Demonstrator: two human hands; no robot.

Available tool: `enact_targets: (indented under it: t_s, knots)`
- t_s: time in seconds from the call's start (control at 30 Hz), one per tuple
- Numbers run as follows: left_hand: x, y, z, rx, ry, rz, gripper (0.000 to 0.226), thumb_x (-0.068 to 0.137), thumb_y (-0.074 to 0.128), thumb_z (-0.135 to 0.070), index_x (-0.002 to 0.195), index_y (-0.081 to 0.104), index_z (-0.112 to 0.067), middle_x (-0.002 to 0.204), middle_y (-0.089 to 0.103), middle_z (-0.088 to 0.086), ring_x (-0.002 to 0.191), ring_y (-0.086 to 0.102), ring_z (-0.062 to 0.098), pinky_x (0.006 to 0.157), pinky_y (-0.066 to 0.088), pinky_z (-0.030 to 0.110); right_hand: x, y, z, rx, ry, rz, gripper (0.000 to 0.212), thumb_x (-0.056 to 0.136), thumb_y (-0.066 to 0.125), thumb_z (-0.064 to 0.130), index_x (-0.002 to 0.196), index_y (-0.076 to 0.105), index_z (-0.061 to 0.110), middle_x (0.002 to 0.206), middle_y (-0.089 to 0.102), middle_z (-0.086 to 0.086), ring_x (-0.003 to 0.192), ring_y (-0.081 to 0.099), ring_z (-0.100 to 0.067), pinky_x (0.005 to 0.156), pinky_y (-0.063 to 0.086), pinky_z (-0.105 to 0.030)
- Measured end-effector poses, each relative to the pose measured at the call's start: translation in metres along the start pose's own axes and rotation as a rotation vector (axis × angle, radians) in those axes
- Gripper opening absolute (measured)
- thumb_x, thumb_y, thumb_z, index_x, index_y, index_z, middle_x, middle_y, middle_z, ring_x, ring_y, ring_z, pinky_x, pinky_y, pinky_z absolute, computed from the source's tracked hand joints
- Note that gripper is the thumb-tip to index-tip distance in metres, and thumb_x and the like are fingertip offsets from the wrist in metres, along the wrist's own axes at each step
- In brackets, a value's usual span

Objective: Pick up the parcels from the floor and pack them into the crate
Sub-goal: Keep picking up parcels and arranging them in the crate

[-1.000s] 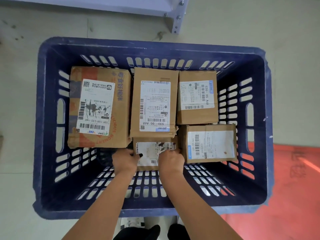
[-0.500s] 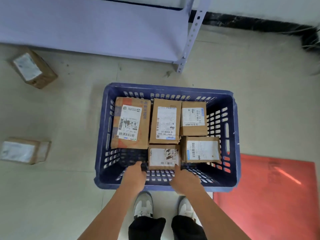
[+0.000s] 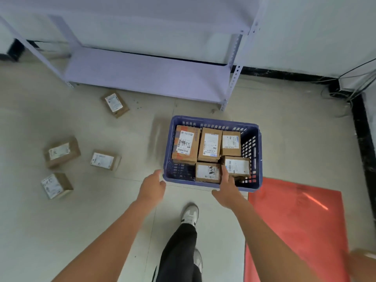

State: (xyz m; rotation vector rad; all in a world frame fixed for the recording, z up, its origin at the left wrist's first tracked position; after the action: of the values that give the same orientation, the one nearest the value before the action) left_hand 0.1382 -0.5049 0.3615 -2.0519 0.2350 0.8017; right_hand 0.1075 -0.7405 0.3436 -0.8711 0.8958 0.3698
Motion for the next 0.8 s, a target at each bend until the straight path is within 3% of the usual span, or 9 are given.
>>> enact_targets:
  t_s: [0.13,0.2,0.3,0.4,0.53,0.73,0.8]
  knots:
    - [-0.048,-0.041,0.039,-0.086,-0.086,-0.056,0.047,0.093,0.042,-0.011,0.14,0.036,-0.012,0.132,0.054,0.018,0.117,0.053,0.031,0.093,0.045,0.036,-0.058,0.01,0.009,-0.004,0.018,0.019,0.088,0.093,0.046,0.013,0.147,-0.021,0.029,0.156,0.006,-0.021,0.11,0.056,-0.038,0.09,0.05,-0.045]
    - [-0.068,-0.061,0.057,-0.124,-0.108,-0.072,0.047,0.092,0.042,-0.011,0.139,0.037,-0.012,0.128,0.056,0.019,0.114,0.054,0.031,0.091,0.046,0.035,-0.079,0.013,0.027,-0.008,-0.004,0.01,0.087,0.093,0.046,0.012,0.147,-0.019,0.028,0.156,0.007,-0.02,0.104,0.058,-0.036,0.084,0.05,-0.041]
    - [-0.089,-0.092,0.085,-0.162,-0.122,-0.094,0.047,0.092,0.043,-0.011,0.139,0.037,-0.011,0.122,0.06,0.02,0.113,0.055,0.031,0.091,0.046,0.035,-0.103,0.022,0.068,-0.034,-0.04,0.007,0.087,0.093,0.047,0.012,0.147,-0.018,0.03,0.156,0.009,-0.018,0.114,0.053,-0.038,0.088,0.051,-0.041]
    - [-0.095,-0.126,0.121,-0.196,-0.159,-0.126,0.046,0.093,0.042,-0.011,0.139,0.036,-0.011,0.119,0.06,0.02,0.107,0.057,0.032,0.086,0.045,0.033,-0.113,0.037,0.127,-0.042,-0.113,0.013,0.089,0.092,0.047,0.01,0.146,-0.019,0.034,0.156,0.008,-0.019,0.107,0.055,-0.036,0.085,0.051,-0.041]
    - [-0.076,-0.174,0.182,-0.269,-0.182,-0.153,0.046,0.093,0.043,-0.013,0.139,0.035,-0.011,0.122,0.058,0.02,0.107,0.057,0.032,0.088,0.047,0.035,-0.104,0.072,0.219,-0.063,-0.191,0.026,0.09,0.092,0.049,0.012,0.146,-0.02,0.034,0.154,0.013,-0.02,0.121,0.047,-0.039,0.096,0.047,-0.047]
    - [-0.008,-0.252,0.289,-0.3,-0.202,-0.092,0.047,0.093,0.044,-0.012,0.139,0.035,-0.009,0.12,0.058,0.02,0.107,0.056,0.031,0.078,0.039,0.027,-0.069,0.154,0.37,-0.004,-0.222,0.056,0.089,0.09,0.049,0.013,0.146,-0.016,0.037,0.144,0.031,-0.019,0.09,0.056,-0.029,0.074,0.048,-0.036]
    - [0.012,-0.276,0.321,-0.292,-0.204,-0.061,0.047,0.093,0.044,-0.011,0.139,0.034,-0.01,0.122,0.057,0.018,0.107,0.056,0.029,0.077,0.038,0.026,-0.058,0.184,0.414,0.017,-0.208,0.08,0.088,0.09,0.048,0.013,0.147,-0.015,0.035,0.129,0.042,-0.017,0.071,0.05,-0.022,0.067,0.044,-0.033]
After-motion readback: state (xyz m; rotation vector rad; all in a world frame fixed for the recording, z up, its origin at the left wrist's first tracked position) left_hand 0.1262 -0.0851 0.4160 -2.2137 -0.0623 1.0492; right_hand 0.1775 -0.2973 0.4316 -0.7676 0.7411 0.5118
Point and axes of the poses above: each hand's wrist, its own x-axis towards the middle knuckle, its own y-axis out of the palm, z = x × y, the point moved 10 cm from there along x, towards the middle knuckle
